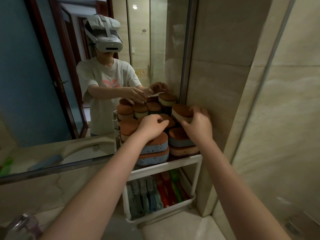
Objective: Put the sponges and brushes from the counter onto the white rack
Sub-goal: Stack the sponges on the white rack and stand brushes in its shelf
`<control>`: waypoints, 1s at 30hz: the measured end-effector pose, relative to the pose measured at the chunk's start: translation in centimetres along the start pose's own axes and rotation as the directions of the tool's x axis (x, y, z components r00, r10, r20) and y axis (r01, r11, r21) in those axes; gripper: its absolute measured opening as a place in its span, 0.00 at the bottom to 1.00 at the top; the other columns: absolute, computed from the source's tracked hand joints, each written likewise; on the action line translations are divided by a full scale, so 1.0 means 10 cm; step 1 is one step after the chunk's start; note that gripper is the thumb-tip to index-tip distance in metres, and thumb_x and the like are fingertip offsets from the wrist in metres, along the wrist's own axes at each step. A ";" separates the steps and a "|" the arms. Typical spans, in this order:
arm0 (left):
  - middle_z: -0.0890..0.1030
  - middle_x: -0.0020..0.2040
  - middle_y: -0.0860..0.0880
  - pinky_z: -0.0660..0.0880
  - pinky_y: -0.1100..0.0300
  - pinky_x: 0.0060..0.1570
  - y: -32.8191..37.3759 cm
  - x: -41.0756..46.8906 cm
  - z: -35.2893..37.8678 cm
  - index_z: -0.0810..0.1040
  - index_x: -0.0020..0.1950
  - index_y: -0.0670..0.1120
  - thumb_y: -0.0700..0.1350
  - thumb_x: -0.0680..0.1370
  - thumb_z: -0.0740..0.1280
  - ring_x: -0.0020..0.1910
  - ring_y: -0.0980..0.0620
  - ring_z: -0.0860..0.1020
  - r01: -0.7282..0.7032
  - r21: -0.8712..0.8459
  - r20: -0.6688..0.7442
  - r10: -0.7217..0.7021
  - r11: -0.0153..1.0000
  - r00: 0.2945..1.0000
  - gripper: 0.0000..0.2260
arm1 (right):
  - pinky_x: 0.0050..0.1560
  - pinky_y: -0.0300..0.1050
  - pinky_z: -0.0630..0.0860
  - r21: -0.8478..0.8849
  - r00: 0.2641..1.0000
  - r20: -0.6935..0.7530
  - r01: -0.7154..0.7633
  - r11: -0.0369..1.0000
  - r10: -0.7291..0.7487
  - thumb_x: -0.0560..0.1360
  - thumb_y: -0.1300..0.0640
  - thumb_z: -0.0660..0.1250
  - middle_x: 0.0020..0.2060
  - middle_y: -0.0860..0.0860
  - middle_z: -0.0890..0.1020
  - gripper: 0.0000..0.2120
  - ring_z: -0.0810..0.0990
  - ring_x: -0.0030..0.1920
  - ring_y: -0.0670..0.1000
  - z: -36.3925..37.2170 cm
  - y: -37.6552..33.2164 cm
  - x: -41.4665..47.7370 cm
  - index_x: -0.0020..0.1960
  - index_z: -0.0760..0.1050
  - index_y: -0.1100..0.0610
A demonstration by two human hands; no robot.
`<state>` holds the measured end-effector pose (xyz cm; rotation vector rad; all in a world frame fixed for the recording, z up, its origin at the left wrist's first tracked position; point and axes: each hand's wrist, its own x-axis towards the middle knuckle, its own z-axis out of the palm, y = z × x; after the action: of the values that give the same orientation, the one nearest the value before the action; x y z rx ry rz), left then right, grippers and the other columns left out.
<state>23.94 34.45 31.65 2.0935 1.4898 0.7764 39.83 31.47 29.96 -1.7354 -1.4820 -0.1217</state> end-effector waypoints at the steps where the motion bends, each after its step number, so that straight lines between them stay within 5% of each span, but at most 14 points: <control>1: 0.79 0.57 0.48 0.68 0.59 0.48 0.00 -0.03 -0.04 0.78 0.60 0.45 0.54 0.78 0.61 0.56 0.49 0.76 -0.006 -0.021 -0.043 0.005 1.000 0.999 0.17 | 0.52 0.47 0.74 0.022 1.000 -0.005 0.018 1.000 -0.018 0.73 0.48 0.69 0.58 0.55 0.74 0.22 0.74 0.58 0.56 -0.02 -0.04 -0.05 0.63 0.71 0.57; 7: 0.80 0.48 0.49 0.69 0.61 0.46 -0.25 -0.38 -0.37 0.80 0.50 0.46 0.49 0.77 0.64 0.49 0.53 0.75 -0.044 -0.153 -0.339 -0.010 0.987 0.941 0.09 | 0.49 0.50 0.75 0.149 0.976 -0.057 0.216 0.965 -0.210 0.75 0.50 0.67 0.46 0.51 0.79 0.11 0.76 0.50 0.53 0.01 -0.50 -0.44 0.51 0.76 0.57; 13: 0.78 0.48 0.51 0.68 0.67 0.44 -0.94 -1.10 -0.80 0.79 0.51 0.46 0.45 0.78 0.64 0.48 0.56 0.74 -0.028 -0.243 -0.444 -0.086 0.970 0.892 0.06 | 0.43 0.49 0.75 0.304 0.928 0.017 0.350 0.886 -0.372 0.74 0.53 0.67 0.39 0.51 0.79 0.07 0.77 0.43 0.51 0.32 -1.30 -0.99 0.45 0.77 0.58; 16: 0.77 0.48 0.54 0.67 0.71 0.42 -1.43 -1.54 -1.03 0.78 0.52 0.47 0.44 0.78 0.64 0.47 0.59 0.74 0.038 -0.237 -0.449 -0.144 0.971 0.882 0.06 | 0.43 0.49 0.76 0.401 0.913 0.134 0.306 0.863 -0.386 0.74 0.54 0.68 0.39 0.51 0.80 0.07 0.78 0.42 0.50 0.59 -1.74 -1.35 0.45 0.77 0.58; 21: 0.79 0.47 0.51 0.70 0.64 0.48 -2.37 -2.22 -1.38 0.78 0.48 0.47 0.42 0.76 0.65 0.49 0.53 0.76 0.194 -0.322 -0.457 -0.332 0.927 0.825 0.03 | 0.46 0.46 0.76 0.472 0.854 0.352 0.192 0.861 -0.383 0.75 0.55 0.68 0.43 0.49 0.80 0.06 0.78 0.44 0.48 1.11 -2.44 -2.00 0.49 0.78 0.57; 24: 0.79 0.45 0.53 0.71 0.70 0.43 -2.89 -2.62 -1.54 0.77 0.45 0.50 0.43 0.77 0.64 0.47 0.55 0.77 0.306 -0.343 -0.426 -0.438 0.888 0.791 0.04 | 0.46 0.43 0.76 0.487 0.785 0.486 0.121 0.865 -0.383 0.76 0.54 0.67 0.45 0.49 0.79 0.08 0.77 0.45 0.47 1.44 -2.73 -2.37 0.52 0.77 0.56; 30: 0.81 0.49 0.46 0.73 0.55 0.56 -3.94 -3.56 -1.82 0.80 0.52 0.44 0.43 0.75 0.66 0.51 0.48 0.78 0.516 -0.392 -0.415 -0.647 0.762 0.640 0.07 | 0.51 0.50 0.77 0.421 0.587 0.718 0.061 0.905 -0.374 0.75 0.54 0.66 0.49 0.52 0.82 0.10 0.80 0.49 0.53 2.20 -3.27 -3.17 0.55 0.76 0.56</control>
<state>-24.78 13.74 13.03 1.1038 2.0819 1.2395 -6.92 19.45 14.87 -1.3157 -2.1860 0.8659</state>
